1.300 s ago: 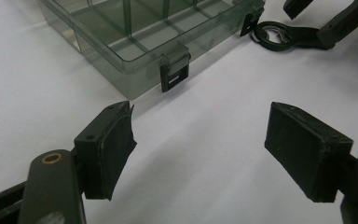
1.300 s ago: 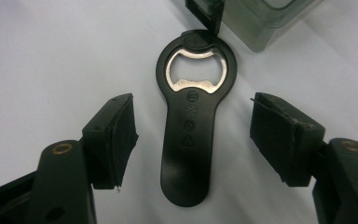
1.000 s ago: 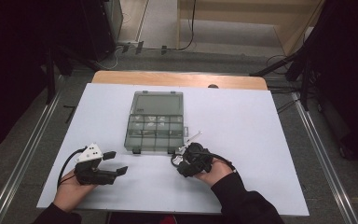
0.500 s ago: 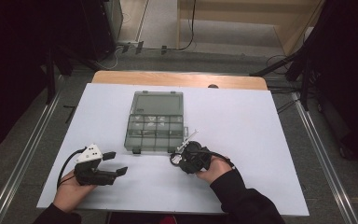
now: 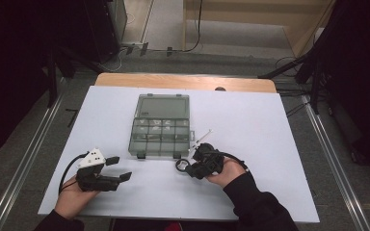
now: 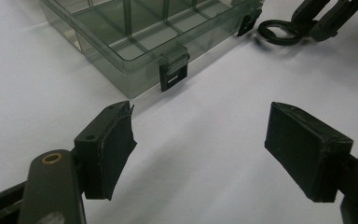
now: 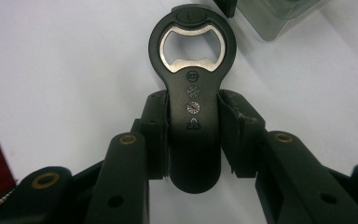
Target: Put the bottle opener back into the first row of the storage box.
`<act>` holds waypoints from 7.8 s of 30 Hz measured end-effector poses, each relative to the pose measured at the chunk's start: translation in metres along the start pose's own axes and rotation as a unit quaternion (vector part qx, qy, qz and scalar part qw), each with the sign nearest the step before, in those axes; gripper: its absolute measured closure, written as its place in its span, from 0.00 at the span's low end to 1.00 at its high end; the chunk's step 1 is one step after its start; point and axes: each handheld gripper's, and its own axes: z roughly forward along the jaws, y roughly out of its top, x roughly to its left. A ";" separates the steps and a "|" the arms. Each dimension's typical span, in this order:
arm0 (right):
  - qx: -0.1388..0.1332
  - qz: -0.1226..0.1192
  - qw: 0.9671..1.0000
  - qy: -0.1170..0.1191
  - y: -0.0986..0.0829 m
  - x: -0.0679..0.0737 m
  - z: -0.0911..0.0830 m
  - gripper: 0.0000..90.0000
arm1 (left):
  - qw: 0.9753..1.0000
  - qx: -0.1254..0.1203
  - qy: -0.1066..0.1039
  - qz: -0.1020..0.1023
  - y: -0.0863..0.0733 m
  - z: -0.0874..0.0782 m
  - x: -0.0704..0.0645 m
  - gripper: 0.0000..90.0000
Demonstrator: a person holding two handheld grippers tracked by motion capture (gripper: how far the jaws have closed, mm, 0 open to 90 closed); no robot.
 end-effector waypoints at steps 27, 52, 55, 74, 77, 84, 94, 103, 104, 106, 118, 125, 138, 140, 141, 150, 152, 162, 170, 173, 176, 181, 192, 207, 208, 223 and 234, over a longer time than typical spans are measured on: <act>-0.056 -0.100 0.993 0.039 0.011 -0.006 -0.026 0.73 | 1.000 -0.008 -0.008 0.004 0.000 -0.001 -0.002 0.26; -0.059 -0.141 0.987 0.056 0.067 -0.030 -0.043 0.73 | 1.000 0.000 -0.017 0.005 -0.001 0.001 -0.003 0.26; -0.057 -0.143 0.987 0.053 0.071 -0.032 -0.044 0.73 | 1.000 0.000 -0.018 0.005 -0.001 0.001 -0.003 0.26; -0.041 -0.145 0.987 0.049 0.114 -0.060 -0.036 0.73 | 1.000 0.000 -0.021 0.005 -0.002 0.002 -0.004 0.26; -0.044 -0.147 0.987 0.050 0.118 -0.062 -0.034 0.74 | 1.000 0.004 -0.022 0.005 -0.002 0.001 -0.004 0.26; -0.034 -0.145 0.987 0.058 0.129 -0.070 -0.022 0.73 | 1.000 0.003 -0.021 0.007 -0.002 0.001 -0.004 0.26; -0.029 -0.138 0.988 0.058 0.146 -0.077 -0.012 0.73 | 1.000 0.003 -0.023 0.008 -0.002 0.001 -0.004 0.26; -0.029 -0.148 0.987 0.055 0.159 -0.074 0.000 0.73 | 1.000 0.003 -0.025 0.007 -0.002 0.002 -0.003 0.26; -0.028 -0.148 0.987 0.056 0.160 -0.074 0.001 0.73 | 1.000 0.003 -0.025 0.008 -0.002 0.002 -0.003 0.26; -0.031 -0.149 0.987 0.056 0.162 -0.074 0.003 0.74 | 1.000 0.003 -0.025 0.008 -0.002 0.002 -0.003 0.26; -0.027 -0.157 0.986 0.046 0.167 -0.075 0.013 0.73 | 1.000 0.004 -0.026 0.009 -0.002 0.002 -0.004 0.26; -0.027 -0.163 0.986 0.037 0.167 -0.075 0.015 0.73 | 1.000 0.005 -0.027 0.009 -0.002 0.002 -0.004 0.26; -0.040 -0.140 0.989 0.029 0.165 -0.075 0.012 0.49 | 1.000 0.005 -0.027 0.009 -0.002 0.003 -0.004 0.26; -0.042 -0.127 0.991 0.032 0.164 -0.075 0.011 0.48 | 1.000 0.006 -0.027 0.009 -0.002 0.003 -0.005 0.26; -0.042 -0.127 0.991 0.032 0.164 -0.075 0.011 0.48 | 1.000 0.006 -0.027 0.009 -0.002 0.003 -0.005 0.26; -0.060 -0.082 0.995 0.025 0.156 -0.074 0.007 0.29 | 1.000 0.010 -0.025 0.010 -0.003 0.003 -0.005 0.26; -0.063 -0.066 0.996 0.019 0.153 -0.073 0.006 0.28 | 1.000 0.009 -0.025 0.009 -0.003 0.003 -0.004 0.26; -0.097 -0.005 0.995 -0.004 0.136 -0.069 0.002 0.26 | 1.000 0.009 -0.021 0.011 -0.003 0.002 -0.004 0.26; -0.114 0.024 0.993 -0.010 0.122 -0.065 0.000 0.27 | 1.000 0.011 -0.020 0.010 -0.003 0.003 -0.004 0.26; -0.115 0.019 0.993 -0.013 0.118 -0.063 -0.001 0.27 | 1.000 0.009 -0.022 0.010 -0.003 0.003 -0.005 0.26; -0.117 0.014 0.993 -0.015 0.112 -0.057 -0.002 0.27 | 1.000 0.010 -0.022 0.009 -0.003 0.003 -0.005 0.26; -0.117 0.012 0.993 -0.019 0.105 -0.053 -0.003 0.27 | 1.000 0.010 -0.021 0.009 -0.004 0.003 -0.004 0.26; -0.125 0.006 0.992 -0.003 0.086 -0.041 -0.010 0.27 | 1.000 0.012 -0.019 0.009 -0.004 0.003 -0.004 0.26; -0.140 -0.004 0.990 0.007 0.050 -0.025 -0.015 0.26 | 1.000 0.010 -0.023 0.010 -0.003 0.002 -0.005 0.26; -0.142 -0.004 0.990 0.009 0.048 -0.024 -0.014 0.26 | 1.000 0.009 -0.022 0.010 -0.003 0.002 -0.004 0.26; -0.155 -0.024 0.988 0.009 0.011 -0.007 -0.017 0.25 | 1.000 0.009 -0.022 0.010 -0.003 0.002 -0.005 0.26; -0.146 -0.024 0.989 0.014 -0.011 -0.003 -0.021 0.24 | 1.000 0.011 -0.020 0.012 -0.003 0.001 -0.005 0.26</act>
